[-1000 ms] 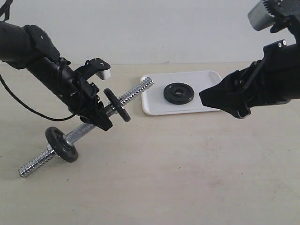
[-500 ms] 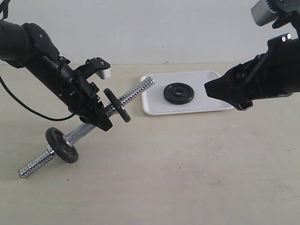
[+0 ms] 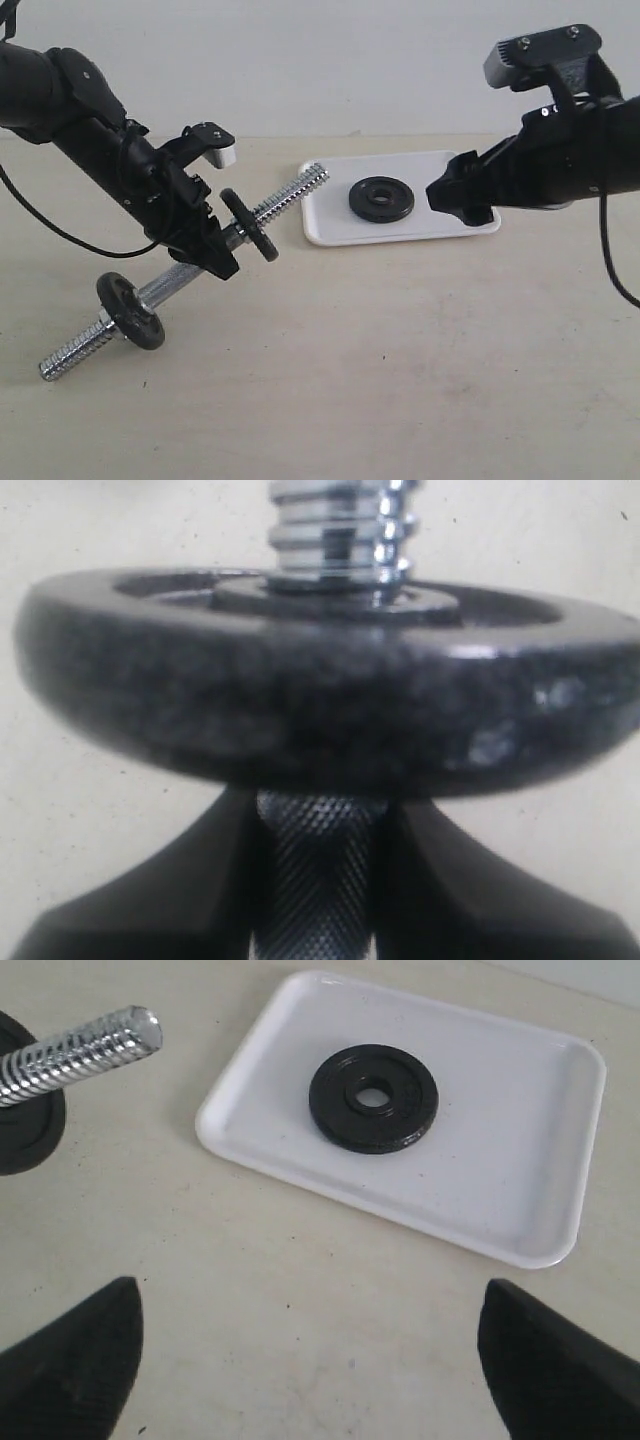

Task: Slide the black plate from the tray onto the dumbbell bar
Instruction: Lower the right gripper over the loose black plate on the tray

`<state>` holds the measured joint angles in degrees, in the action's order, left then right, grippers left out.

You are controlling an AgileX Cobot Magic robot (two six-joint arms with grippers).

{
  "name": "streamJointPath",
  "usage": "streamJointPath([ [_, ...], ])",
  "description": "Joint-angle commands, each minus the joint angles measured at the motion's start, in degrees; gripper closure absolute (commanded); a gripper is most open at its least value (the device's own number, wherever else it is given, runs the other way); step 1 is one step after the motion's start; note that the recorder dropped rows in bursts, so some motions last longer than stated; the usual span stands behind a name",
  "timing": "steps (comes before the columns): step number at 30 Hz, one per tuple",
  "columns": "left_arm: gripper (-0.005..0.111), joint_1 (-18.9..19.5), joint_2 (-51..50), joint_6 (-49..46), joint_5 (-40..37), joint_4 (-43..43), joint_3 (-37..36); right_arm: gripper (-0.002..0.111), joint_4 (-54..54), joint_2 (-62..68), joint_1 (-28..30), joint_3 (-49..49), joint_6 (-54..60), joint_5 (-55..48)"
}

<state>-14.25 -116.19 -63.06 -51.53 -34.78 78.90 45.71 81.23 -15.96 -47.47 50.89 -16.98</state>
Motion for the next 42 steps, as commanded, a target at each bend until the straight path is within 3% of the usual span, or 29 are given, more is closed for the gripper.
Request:
streamJointPath([
  [1, 0.102, -0.02, 5.19, 0.48, 0.03, -4.49, 1.34, 0.026, -1.35, 5.47, 0.07, -5.42, -1.52, -0.5],
  [12, 0.102, -0.02, 7.82, 5.38, 0.58, 1.66, 1.34, 0.026, -18.03, 18.69, 0.07, -21.02, -14.3, -7.75],
  [20, 0.102, -0.02, 7.82, 5.83, 0.47, 1.66, 1.34, 0.026, -18.18, 25.31, 0.07, -26.48, -14.91, -3.98],
  [24, 0.102, -0.02, 7.82, 6.7, 0.3, 1.66, 1.34, 0.026, -17.77, 26.96, -0.64, -26.98, -24.28, -4.47],
  [29, 0.102, -0.02, 7.82, 6.97, 0.04, 2.05, 1.34, 0.026, -17.68, 28.19, -3.07, -27.32, -24.99, 1.54],
  [34, 0.102, -0.02, 7.82, 8.4, -0.1, 3.14, 1.34, 0.026, -19.82, 33.44, -2.94, -34.11, -26.37, -6.41],
  [42, 0.102, -0.02, 7.82, 8.4, -0.42, 3.14, 1.34, 0.026, -41.09, 37.54, -2.94, -47.0, -39.67, -18.46],
])
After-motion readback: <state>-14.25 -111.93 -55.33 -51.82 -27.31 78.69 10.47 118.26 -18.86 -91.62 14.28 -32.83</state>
